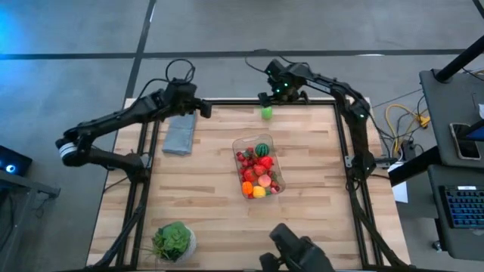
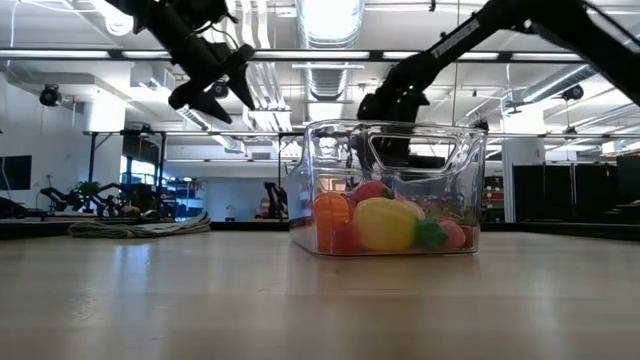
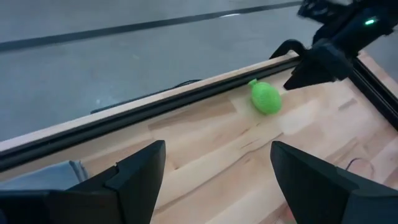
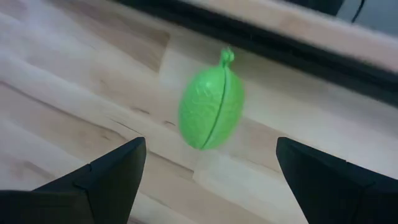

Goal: Pick and placing Produce into tupperware
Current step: Put the green melon into the transparent bin

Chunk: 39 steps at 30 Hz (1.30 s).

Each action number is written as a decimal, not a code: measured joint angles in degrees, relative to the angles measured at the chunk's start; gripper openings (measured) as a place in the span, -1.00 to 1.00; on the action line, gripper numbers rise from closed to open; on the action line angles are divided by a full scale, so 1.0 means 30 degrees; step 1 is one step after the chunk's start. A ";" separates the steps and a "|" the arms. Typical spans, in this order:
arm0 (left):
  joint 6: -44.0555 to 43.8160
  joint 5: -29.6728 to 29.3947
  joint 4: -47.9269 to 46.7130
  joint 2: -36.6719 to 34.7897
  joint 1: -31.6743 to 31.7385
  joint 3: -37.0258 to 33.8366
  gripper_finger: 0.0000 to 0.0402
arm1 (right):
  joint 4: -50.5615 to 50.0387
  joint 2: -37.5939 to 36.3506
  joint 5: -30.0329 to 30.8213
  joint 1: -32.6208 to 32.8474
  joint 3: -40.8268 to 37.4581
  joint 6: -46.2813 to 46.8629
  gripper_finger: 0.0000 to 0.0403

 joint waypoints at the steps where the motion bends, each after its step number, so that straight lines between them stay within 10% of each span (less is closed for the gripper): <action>1: -0.0002 -0.0005 0.0169 -0.0181 0.0000 -0.0318 0.38 | -0.0475 0.0458 -0.0011 0.0021 0.0444 -0.0080 0.75; 14: 0.0600 -0.0001 0.0424 -0.0353 0.0000 -0.1163 0.38 | -0.2948 0.4268 0.0085 0.0354 0.4487 -0.0100 0.75; 39: 0.1705 -0.0007 0.1800 -0.0339 0.0044 -0.1739 0.38 | -0.2177 0.4789 0.0456 0.0106 0.3443 -0.0084 0.55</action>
